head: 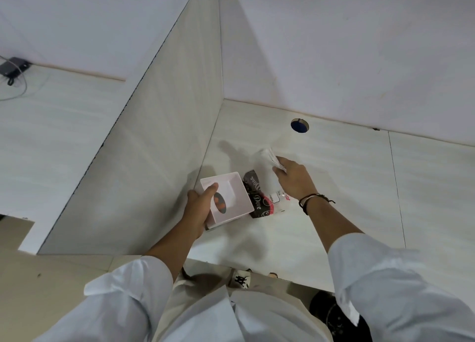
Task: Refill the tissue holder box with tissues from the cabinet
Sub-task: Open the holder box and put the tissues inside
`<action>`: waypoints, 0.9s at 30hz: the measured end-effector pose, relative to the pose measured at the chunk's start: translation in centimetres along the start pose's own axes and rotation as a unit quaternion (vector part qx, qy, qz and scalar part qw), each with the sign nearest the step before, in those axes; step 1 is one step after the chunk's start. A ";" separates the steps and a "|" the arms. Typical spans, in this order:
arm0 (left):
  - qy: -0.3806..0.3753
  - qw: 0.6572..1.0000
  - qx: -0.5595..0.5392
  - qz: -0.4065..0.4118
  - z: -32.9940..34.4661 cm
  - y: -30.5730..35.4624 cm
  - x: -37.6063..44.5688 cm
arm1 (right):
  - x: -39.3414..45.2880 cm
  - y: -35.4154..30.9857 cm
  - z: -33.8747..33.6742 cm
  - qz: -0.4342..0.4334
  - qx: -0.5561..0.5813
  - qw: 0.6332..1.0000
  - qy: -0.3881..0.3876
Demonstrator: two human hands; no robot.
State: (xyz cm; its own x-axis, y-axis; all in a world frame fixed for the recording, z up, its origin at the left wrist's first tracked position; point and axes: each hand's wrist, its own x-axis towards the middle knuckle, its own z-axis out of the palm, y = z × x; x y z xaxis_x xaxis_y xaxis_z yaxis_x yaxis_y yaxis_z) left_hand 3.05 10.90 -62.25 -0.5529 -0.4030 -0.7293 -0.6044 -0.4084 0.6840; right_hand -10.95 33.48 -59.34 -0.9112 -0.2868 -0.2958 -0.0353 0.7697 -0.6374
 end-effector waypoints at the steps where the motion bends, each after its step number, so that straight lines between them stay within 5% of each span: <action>1: -0.002 1.000 0.002 -0.002 0.2 0.1 -0.1 | 0.0 0.2 0.1 -0.019 -0.028 0.999 0.003; 4: -0.009 1.000 0.012 0.010 0.9 0.2 -0.2 | -0.6 0.4 0.4 -0.085 -0.142 0.985 0.057; 8: -0.020 1.000 0.009 0.008 1.7 1.0 -1.1 | -1.5 -1.4 -1.1 -0.131 0.007 0.986 0.104; 10: -0.028 1.000 -0.008 0.013 2.0 1.2 -1.0 | -2.3 -2.4 -2.1 -0.057 0.167 0.983 0.043; 13: -0.053 0.997 -0.046 0.037 2.3 1.5 -1.0 | -3.3 -3.1 -1.4 0.031 0.371 0.922 -0.111; 17: -0.062 0.996 -0.061 0.023 2.7 1.6 -1.2 | -4.0 -3.9 1.5 0.006 0.113 0.988 -0.102; 19: -0.060 0.997 -0.037 0.032 2.6 1.2 -0.7 | -4.1 -4.2 2.4 -0.019 0.039 0.993 -0.106; 22: -0.075 0.995 -0.003 0.061 2.6 0.8 -0.4 | -4.6 -5.3 3.5 -0.033 0.042 0.990 -0.133; 27: -0.077 0.983 0.081 0.145 3.1 2.5 -2.3 | -6.1 -5.9 5.7 -0.050 0.086 0.995 0.024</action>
State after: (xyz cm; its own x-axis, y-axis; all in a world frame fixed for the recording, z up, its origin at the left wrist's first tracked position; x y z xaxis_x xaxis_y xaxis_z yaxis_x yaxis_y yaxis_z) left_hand 1.00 13.29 -58.92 -0.7877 -0.3495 -0.5073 -0.4860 -0.1537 0.8604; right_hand -2.79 27.42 -57.85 -0.9252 -0.3267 -0.1932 -0.0602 0.6290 -0.7751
